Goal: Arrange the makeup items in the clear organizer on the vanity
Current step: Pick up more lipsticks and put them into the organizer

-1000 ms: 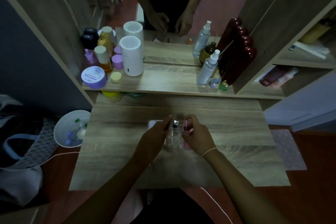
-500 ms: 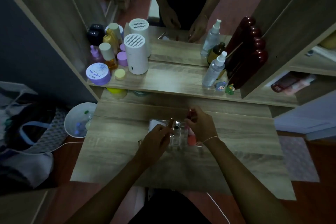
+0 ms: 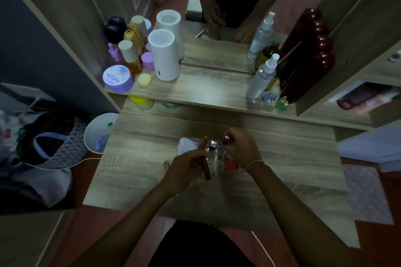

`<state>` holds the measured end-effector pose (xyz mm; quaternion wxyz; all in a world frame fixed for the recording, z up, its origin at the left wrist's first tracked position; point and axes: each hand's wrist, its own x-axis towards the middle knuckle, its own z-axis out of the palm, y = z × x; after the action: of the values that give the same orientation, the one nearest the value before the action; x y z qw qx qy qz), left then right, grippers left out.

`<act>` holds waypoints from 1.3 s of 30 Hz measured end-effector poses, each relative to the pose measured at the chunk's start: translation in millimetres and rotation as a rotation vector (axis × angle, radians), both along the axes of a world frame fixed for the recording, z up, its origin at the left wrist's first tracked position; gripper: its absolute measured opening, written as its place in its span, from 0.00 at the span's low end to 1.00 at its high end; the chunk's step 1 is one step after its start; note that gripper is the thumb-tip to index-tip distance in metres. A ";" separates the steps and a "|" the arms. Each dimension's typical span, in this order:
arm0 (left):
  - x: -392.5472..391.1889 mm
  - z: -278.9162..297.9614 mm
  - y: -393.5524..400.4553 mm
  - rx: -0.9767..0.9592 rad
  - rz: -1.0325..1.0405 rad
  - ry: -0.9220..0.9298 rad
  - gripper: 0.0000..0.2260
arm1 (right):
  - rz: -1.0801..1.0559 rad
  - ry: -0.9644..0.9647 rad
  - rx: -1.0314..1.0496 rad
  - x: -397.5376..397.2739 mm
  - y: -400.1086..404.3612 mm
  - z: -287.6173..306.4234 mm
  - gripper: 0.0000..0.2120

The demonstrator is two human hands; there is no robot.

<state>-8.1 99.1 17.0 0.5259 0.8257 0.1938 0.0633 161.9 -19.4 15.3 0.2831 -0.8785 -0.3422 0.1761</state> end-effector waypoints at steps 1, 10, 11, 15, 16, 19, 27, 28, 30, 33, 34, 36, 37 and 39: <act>0.2 -1.0 -1.2 -0.019 0.013 -0.001 0.16 | 0.016 0.001 -0.013 0.3 0.2 -1.5 0.10; 9.8 0.8 -4.0 0.095 0.205 -0.056 0.04 | 0.097 -0.030 -0.112 0.7 0.2 -9.5 0.06; 12.3 1.1 -3.6 0.125 0.211 -0.058 0.04 | 0.097 -0.029 -0.109 0.3 -0.4 -9.7 0.06; 18.4 -1.2 -1.1 0.173 0.184 -0.073 0.08 | 0.083 -0.032 -0.113 0.8 -0.9 -8.3 0.09; 18.8 -1.8 -0.9 0.176 0.186 -0.070 0.08 | 0.083 -0.032 -0.114 0.6 -1.0 -8.1 0.09; 18.8 -7.1 -0.8 0.189 0.194 -0.041 0.08 | 0.076 -0.014 -0.113 -0.3 -2.6 -8.3 0.10; 19.9 -30.8 0.6 0.222 0.116 0.105 0.06 | 0.078 -0.009 -0.097 -1.3 -6.9 -6.1 0.08; 21.2 -33.1 -0.4 0.243 0.113 0.116 0.06 | 0.077 -0.014 -0.092 -1.1 -7.3 -5.8 0.08; 24.0 -37.5 -2.5 0.278 0.107 0.147 0.05 | 0.074 -0.018 -0.086 -1.0 -8.1 -5.3 0.08; 26.5 -42.0 -4.4 0.289 0.099 0.184 0.06 | 0.072 -0.006 -0.103 -1.5 -7.7 -4.4 0.08; 26.9 -42.4 -4.9 0.286 0.100 0.193 0.06 | 0.072 -0.002 -0.106 -1.7 -7.4 -4.2 0.08; 27.2 -42.9 -5.7 0.284 0.103 0.203 0.06 | 0.069 0.006 -0.104 -2.1 -6.9 -4.0 0.08; 27.4 -43.3 -6.1 0.283 0.106 0.202 0.06 | 0.070 0.008 -0.103 -2.0 -6.6 -3.9 0.09; 27.7 -43.1 -6.4 0.283 0.106 0.202 0.05 | 0.070 0.008 -0.101 -1.5 -6.5 -3.8 0.09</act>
<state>19.6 92.7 -26.1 0.3782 0.8823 0.2781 0.0345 160.4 -25.9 11.6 0.2335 -0.8784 -0.3623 0.2064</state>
